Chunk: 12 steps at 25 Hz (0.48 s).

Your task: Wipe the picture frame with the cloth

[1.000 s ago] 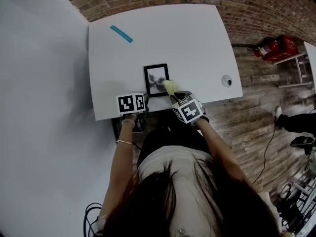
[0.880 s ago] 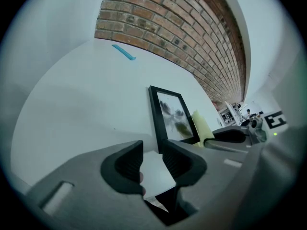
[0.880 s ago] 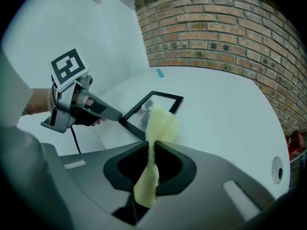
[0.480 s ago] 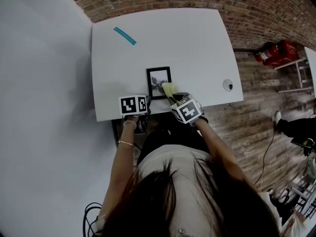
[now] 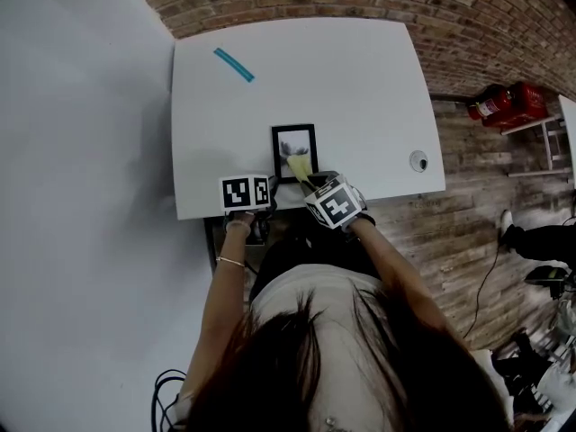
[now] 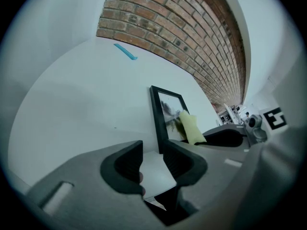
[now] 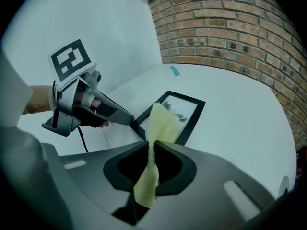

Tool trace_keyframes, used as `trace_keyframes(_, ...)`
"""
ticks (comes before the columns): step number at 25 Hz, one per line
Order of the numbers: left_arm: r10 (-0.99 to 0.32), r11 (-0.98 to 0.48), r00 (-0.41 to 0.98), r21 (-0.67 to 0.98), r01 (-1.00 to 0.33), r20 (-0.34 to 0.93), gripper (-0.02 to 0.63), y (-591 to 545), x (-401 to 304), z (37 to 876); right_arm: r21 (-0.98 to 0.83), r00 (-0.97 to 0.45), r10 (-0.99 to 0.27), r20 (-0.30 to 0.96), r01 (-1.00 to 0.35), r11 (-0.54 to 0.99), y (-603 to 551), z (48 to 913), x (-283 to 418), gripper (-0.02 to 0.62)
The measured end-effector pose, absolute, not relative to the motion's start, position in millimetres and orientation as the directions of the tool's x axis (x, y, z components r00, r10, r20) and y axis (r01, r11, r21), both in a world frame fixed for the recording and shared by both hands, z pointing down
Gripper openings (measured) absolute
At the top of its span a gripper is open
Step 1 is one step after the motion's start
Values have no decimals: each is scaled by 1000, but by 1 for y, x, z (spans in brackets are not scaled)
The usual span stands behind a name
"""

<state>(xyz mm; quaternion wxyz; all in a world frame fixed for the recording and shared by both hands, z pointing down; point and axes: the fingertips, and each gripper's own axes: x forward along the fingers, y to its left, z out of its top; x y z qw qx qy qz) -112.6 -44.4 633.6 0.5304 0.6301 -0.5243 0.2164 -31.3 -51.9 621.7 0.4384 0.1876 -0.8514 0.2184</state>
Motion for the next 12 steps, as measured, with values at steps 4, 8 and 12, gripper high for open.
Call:
trace_keyframes(4, -431, 116, 360, 447, -887, 827, 138, -44, -113, 634, -210, -548, -113, 829, -492, 845, -49, 622, -38, 43)
trace_keyframes(8, -433, 118, 360, 448, -886, 826, 138, -45, -113, 634, -212, -552, -102, 827, -476, 853, -48, 622, -43, 43)
trace_keyframes(12, -435, 121, 359, 449, -885, 826, 138, -45, -113, 634, -215, -553, -91, 828, -463, 860, -47, 622, -46, 43)
